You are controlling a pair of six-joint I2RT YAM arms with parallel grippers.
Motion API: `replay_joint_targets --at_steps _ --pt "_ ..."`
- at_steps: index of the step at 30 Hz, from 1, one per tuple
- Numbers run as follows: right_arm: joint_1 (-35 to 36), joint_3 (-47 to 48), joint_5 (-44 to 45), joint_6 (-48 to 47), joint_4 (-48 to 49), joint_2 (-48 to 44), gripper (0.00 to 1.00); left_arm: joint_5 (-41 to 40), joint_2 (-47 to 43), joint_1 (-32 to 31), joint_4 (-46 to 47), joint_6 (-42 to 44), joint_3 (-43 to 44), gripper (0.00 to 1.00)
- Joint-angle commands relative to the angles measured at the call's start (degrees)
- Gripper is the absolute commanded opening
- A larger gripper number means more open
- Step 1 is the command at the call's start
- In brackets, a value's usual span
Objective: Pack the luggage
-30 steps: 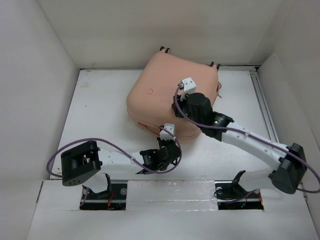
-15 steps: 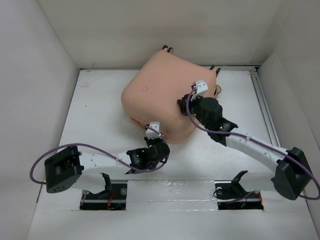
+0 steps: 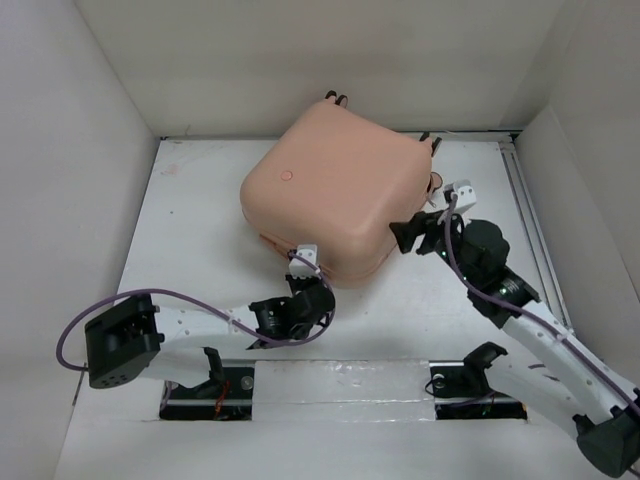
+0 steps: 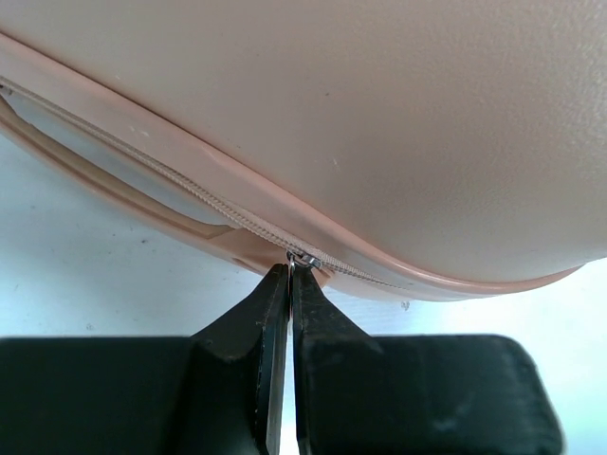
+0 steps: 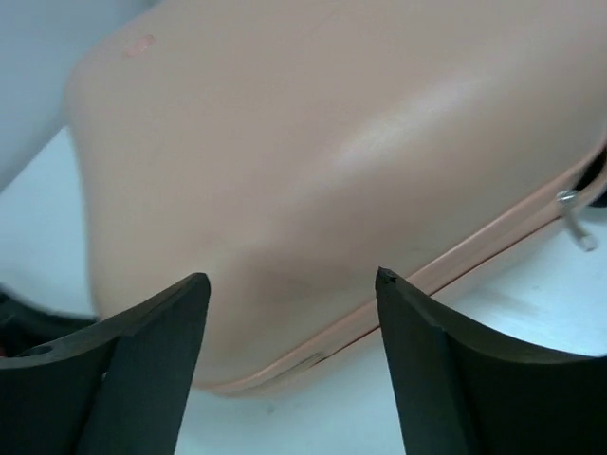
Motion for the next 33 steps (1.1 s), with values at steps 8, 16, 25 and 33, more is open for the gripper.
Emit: replay_joint_targets --at_steps 8,16,25,33 --pt "14.7 -21.9 -5.9 9.4 7.8 -13.7 0.34 -0.4 -0.8 3.4 2.2 6.3 0.2 0.0" --pt "22.3 -27.1 1.7 16.6 29.4 1.3 0.56 2.8 -3.1 5.1 4.8 12.4 0.9 0.0" --pt "19.3 -16.1 22.5 17.0 24.8 8.2 0.78 7.3 -1.6 7.4 5.8 17.5 5.5 0.0" --pt "3.3 -16.1 13.3 15.0 19.4 2.5 0.79 3.7 -2.3 14.9 -7.5 4.7 1.6 0.0"
